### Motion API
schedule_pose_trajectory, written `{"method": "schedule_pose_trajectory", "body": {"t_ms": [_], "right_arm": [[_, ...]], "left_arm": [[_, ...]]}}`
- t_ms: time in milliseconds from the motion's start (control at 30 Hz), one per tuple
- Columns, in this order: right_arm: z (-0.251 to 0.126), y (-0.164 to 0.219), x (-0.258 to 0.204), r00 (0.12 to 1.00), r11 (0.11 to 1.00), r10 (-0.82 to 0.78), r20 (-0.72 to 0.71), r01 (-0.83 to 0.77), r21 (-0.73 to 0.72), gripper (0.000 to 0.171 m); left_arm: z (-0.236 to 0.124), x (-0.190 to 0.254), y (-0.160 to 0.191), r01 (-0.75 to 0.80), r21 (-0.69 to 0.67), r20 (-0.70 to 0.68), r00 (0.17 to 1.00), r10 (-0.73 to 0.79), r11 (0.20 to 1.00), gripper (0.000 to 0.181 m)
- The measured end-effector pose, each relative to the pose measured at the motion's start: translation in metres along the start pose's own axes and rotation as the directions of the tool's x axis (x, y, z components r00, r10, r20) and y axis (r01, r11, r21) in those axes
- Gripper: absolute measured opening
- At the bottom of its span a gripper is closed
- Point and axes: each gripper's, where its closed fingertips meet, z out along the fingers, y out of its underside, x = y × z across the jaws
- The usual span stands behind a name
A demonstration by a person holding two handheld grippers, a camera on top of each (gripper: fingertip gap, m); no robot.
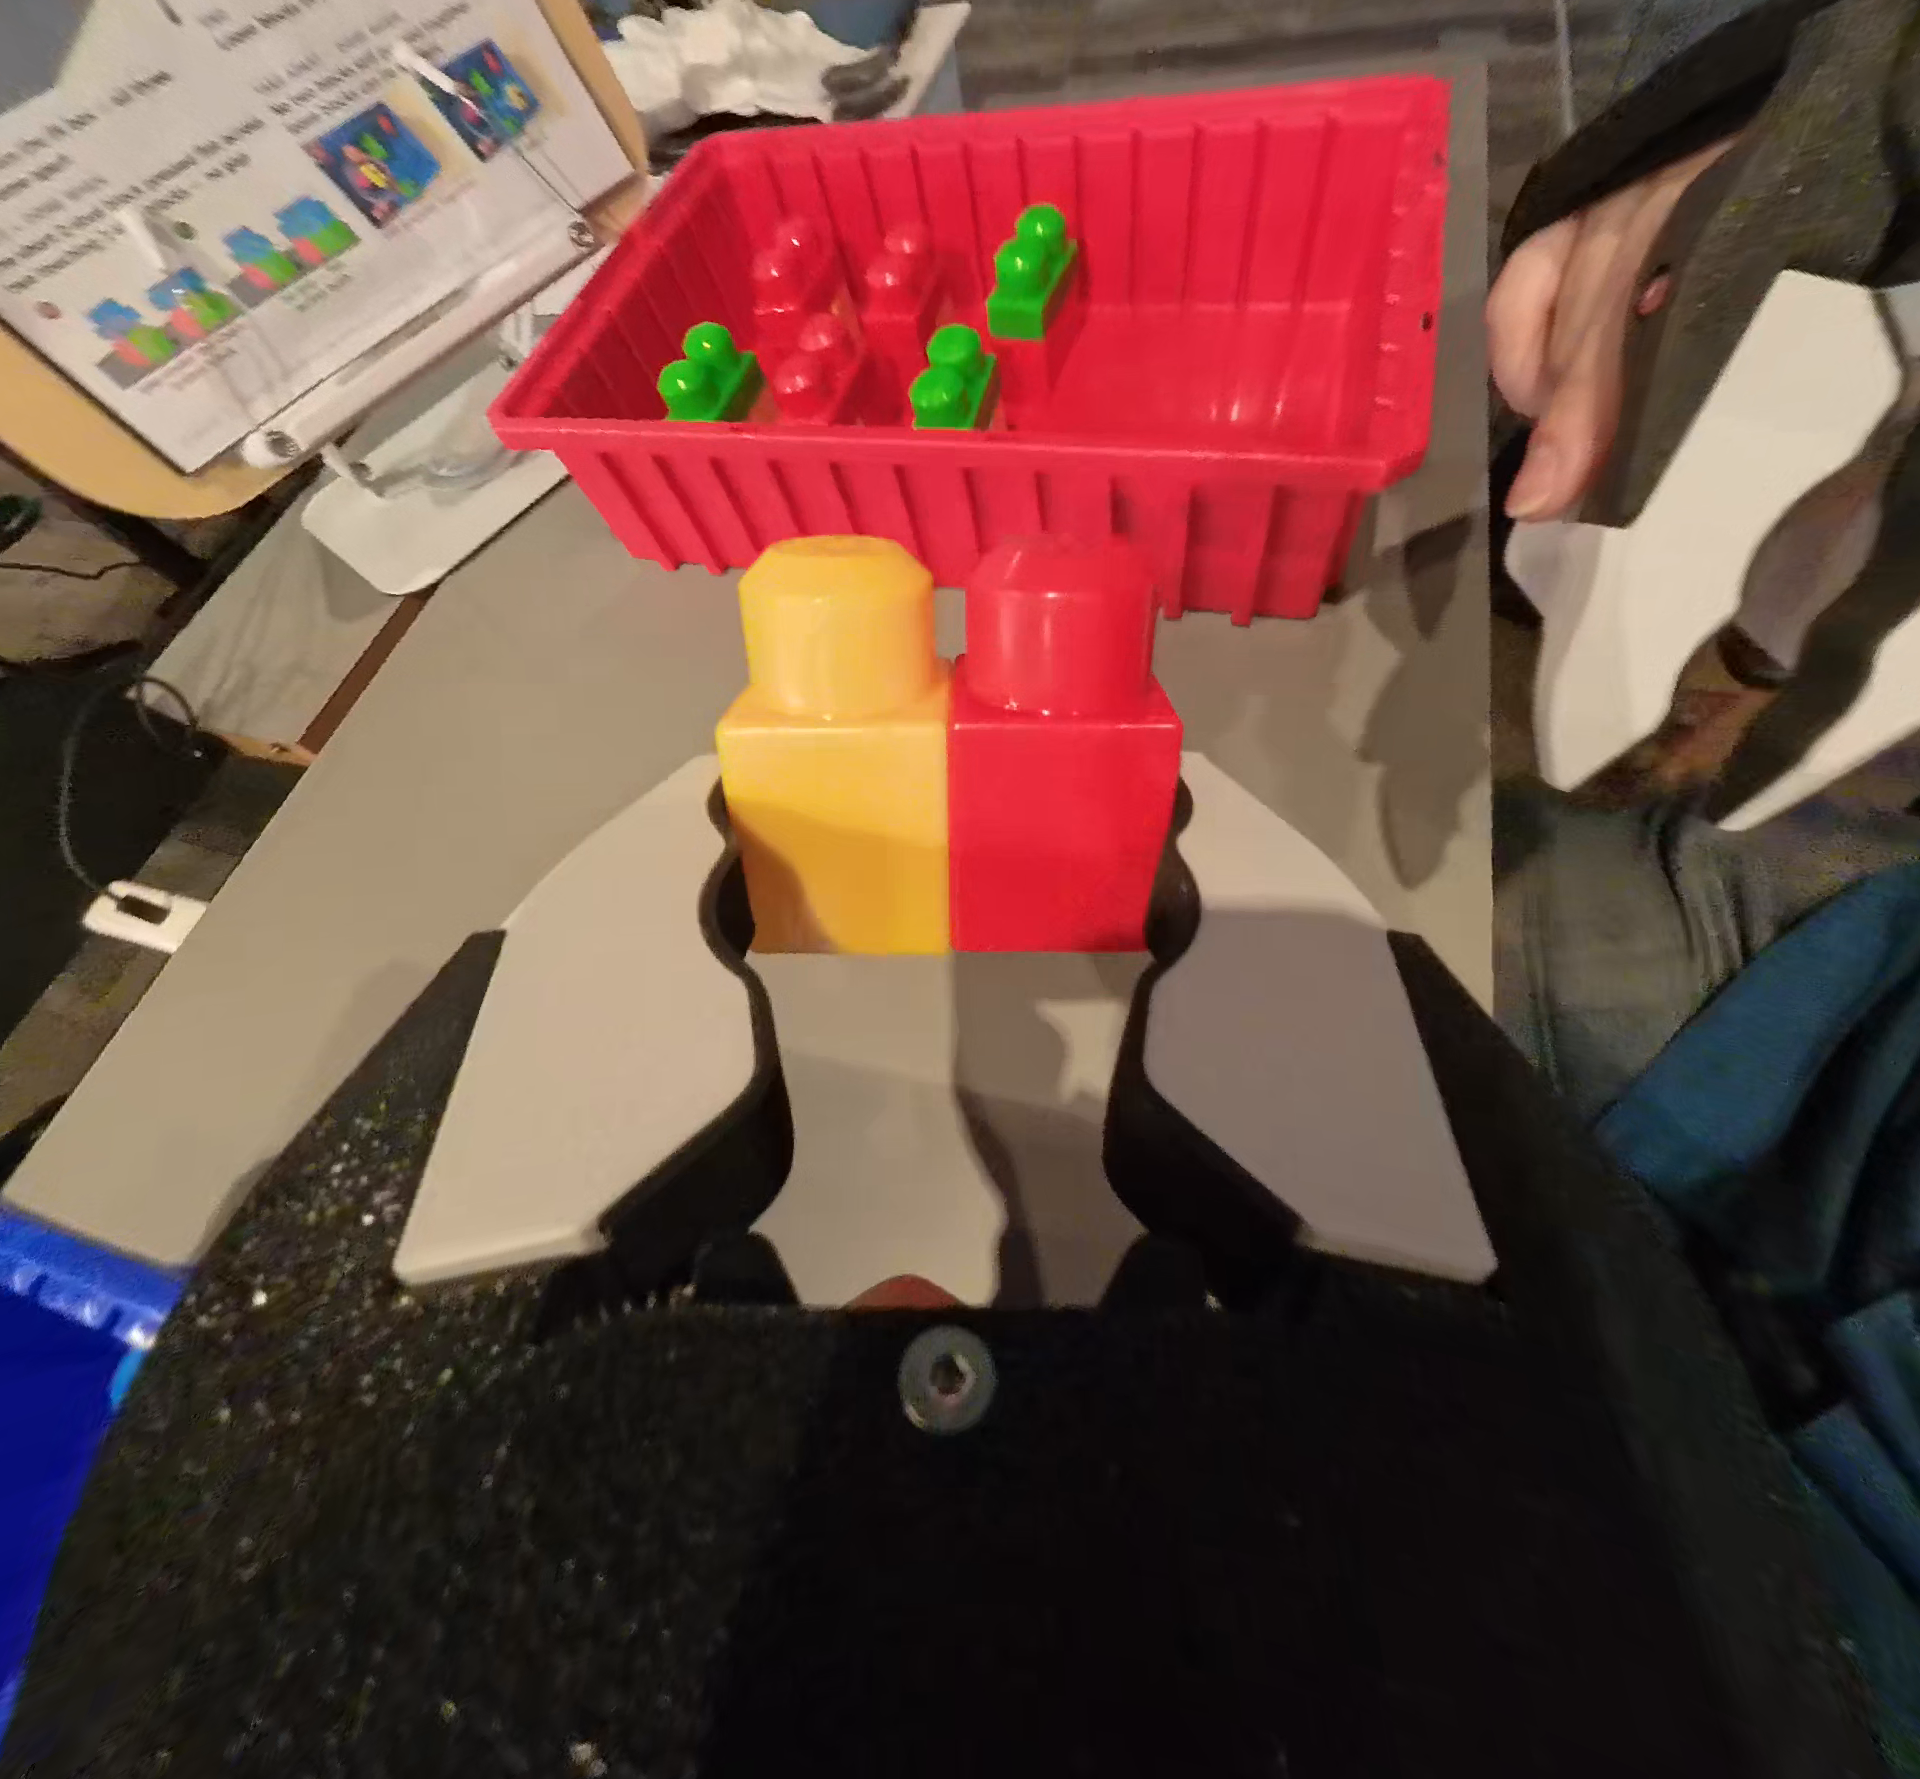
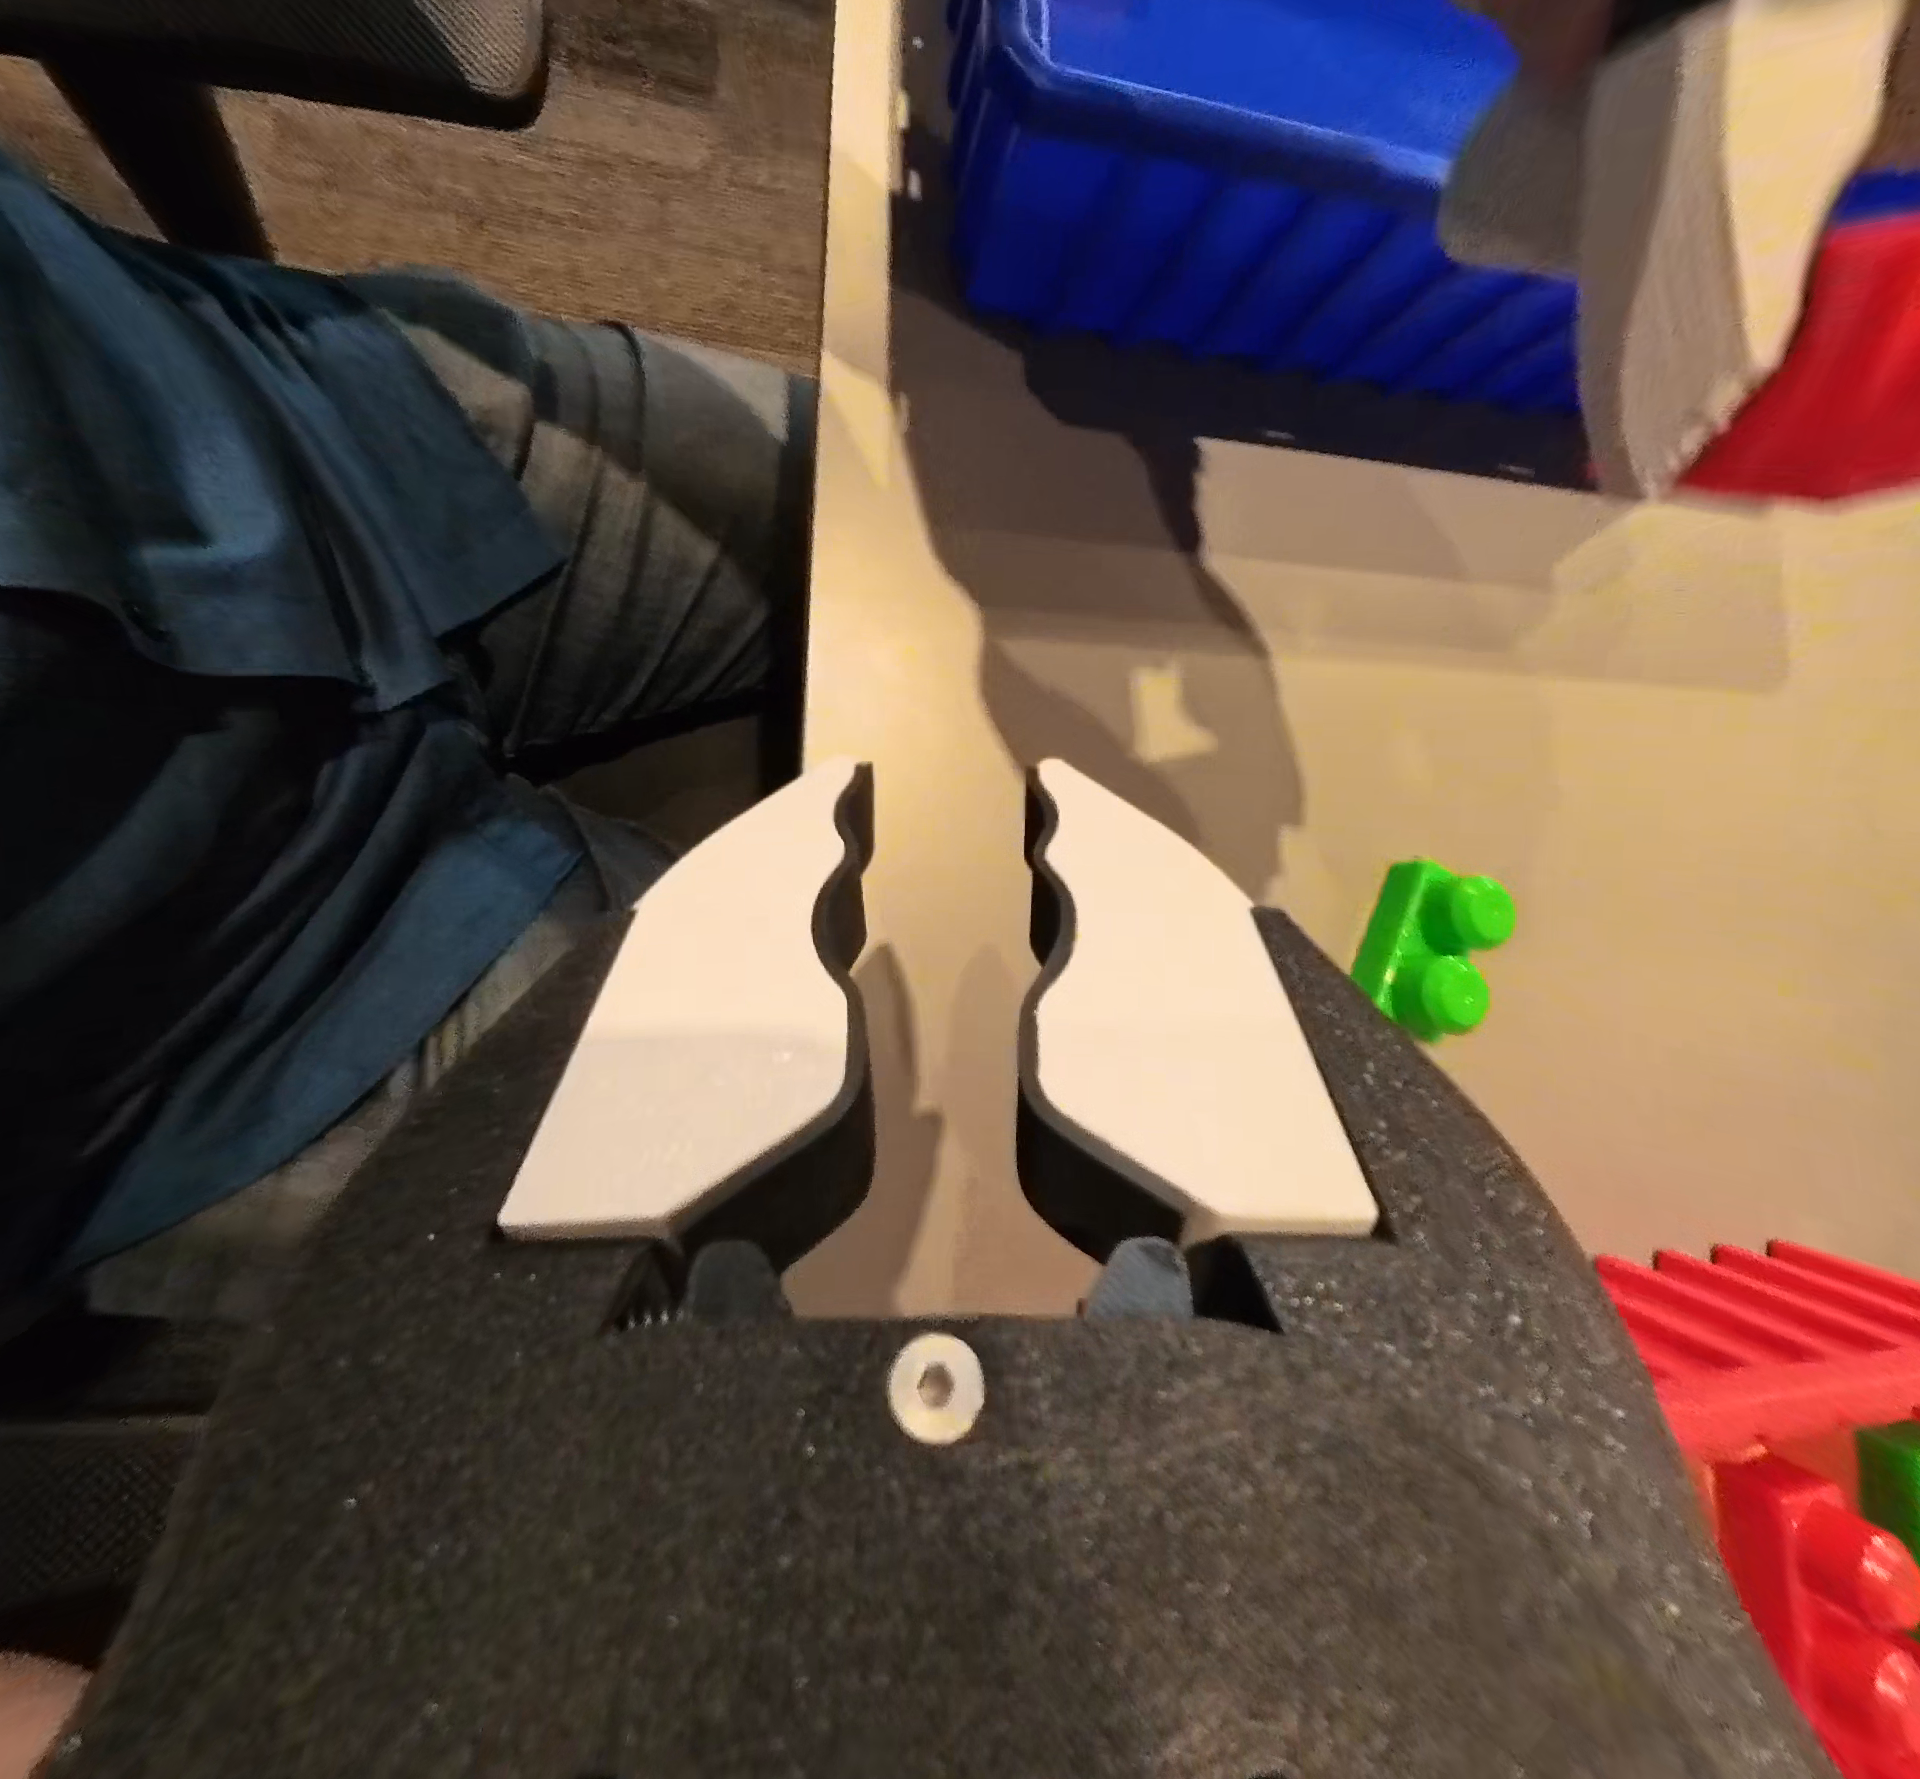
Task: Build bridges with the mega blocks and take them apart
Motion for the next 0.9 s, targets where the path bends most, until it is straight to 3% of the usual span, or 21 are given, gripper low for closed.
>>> {"method": "schedule_pose_trajectory", "body": {"t_ms": [167, 300, 400, 500, 633, 733, 800, 900], "right_arm": [[-0.018, 0.024, 0.039, 0.999, 0.996, -0.037, -0.032, 0.035, -0.081, 0.030], [-0.018, 0.032, 0.078, 0.968, 0.958, -0.246, 0.051, 0.251, -0.141, 0.044], [-0.005, 0.053, 0.108, 0.894, 0.863, -0.423, 0.149, 0.448, -0.236, 0.052], [0.014, 0.084, 0.136, 0.848, 0.762, -0.466, 0.253, 0.530, -0.372, 0.068], [0.044, 0.099, 0.162, 0.790, 0.684, -0.529, 0.310, 0.613, -0.397, 0.088], [0.067, 0.104, 0.180, 0.866, 0.742, -0.425, 0.262, 0.499, -0.448, 0.087], [0.074, 0.117, 0.191, 0.967, 0.766, -0.197, 0.163, 0.255, -0.589, 0.065], [0.077, 0.128, 0.176, 0.982, 0.749, 0.176, 0.066, -0.090, -0.656, 0.061]], "left_arm": [[-0.021, 0.009, -0.004, 0.100, 0.095, -0.027, 0.995, -0.098, 0.990, 0.074], [-0.026, 0.010, -0.003, 0.088, 0.071, -0.024, 0.996, -0.087, 0.994, 0.075], [-0.032, 0.011, -0.007, 0.106, 0.106, -0.049, 0.994, -0.102, 0.989, 0.075], [-0.038, 0.006, -0.005, 0.134, 0.129, -0.068, 0.990, -0.126, 0.983, 0.075], [-0.042, -0.001, 0.003, 0.174, 0.134, -0.084, 0.983, -0.164, 0.976, 0.075], [-0.042, -0.003, 0.009, 0.191, 0.132, -0.082, 0.980, -0.181, 0.973, 0.075], [-0.043, -0.003, 0.015, 0.198, 0.125, -0.076, 0.979, -0.190, 0.972, 0.075], [-0.047, 0.001, 0.020, 0.209, 0.124, -0.076, 0.977, -0.201, 0.970, 0.075]]}}
